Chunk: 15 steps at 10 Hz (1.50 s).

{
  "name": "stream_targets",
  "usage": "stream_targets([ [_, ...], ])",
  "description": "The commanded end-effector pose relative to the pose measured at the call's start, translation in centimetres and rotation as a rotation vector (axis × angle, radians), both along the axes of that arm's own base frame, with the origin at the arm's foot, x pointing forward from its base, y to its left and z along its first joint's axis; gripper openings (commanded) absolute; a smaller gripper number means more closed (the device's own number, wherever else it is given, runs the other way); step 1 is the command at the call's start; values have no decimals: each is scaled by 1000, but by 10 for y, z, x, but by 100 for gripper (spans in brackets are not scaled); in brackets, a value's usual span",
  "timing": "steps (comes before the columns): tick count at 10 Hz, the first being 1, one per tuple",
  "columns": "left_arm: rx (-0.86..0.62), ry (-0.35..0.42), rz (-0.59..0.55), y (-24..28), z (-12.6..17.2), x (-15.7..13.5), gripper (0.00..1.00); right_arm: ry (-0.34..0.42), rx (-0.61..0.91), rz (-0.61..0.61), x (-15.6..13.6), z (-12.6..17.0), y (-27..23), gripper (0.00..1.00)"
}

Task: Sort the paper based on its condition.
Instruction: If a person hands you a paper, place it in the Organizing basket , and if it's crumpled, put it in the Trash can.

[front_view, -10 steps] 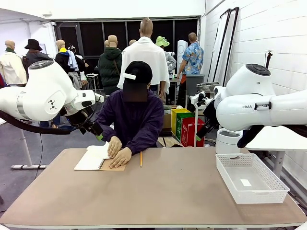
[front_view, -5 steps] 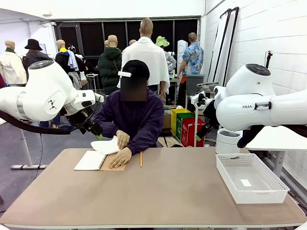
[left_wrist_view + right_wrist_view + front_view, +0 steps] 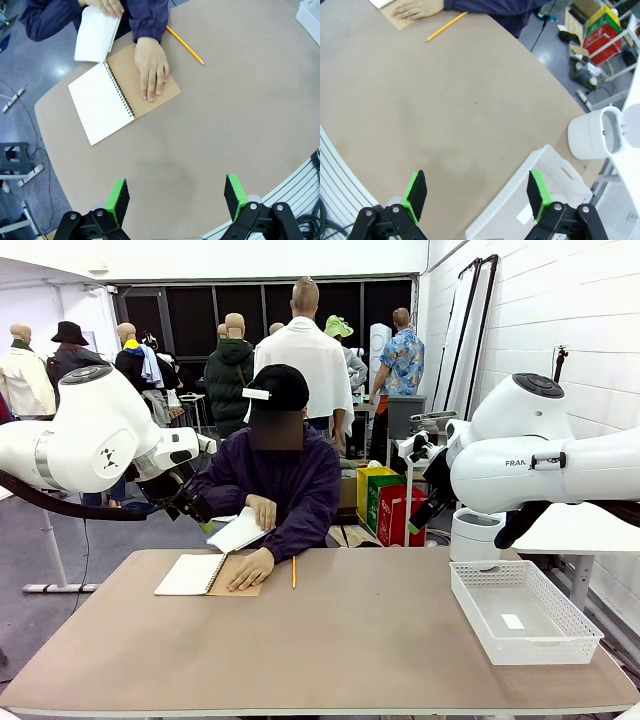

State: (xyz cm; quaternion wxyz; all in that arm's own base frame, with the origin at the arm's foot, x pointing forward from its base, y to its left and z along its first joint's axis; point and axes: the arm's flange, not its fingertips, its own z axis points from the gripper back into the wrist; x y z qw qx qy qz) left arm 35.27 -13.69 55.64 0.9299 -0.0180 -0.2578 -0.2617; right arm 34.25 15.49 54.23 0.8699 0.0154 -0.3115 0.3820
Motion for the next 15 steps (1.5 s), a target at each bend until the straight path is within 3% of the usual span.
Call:
stream_targets([
  [1,-11,0,-3,0,1,-1,100,-3,2,-1,1,0,0,100],
  [15,-11,0,-3,0,1,-1,100,-3,2,-1,1,0,0,100],
])
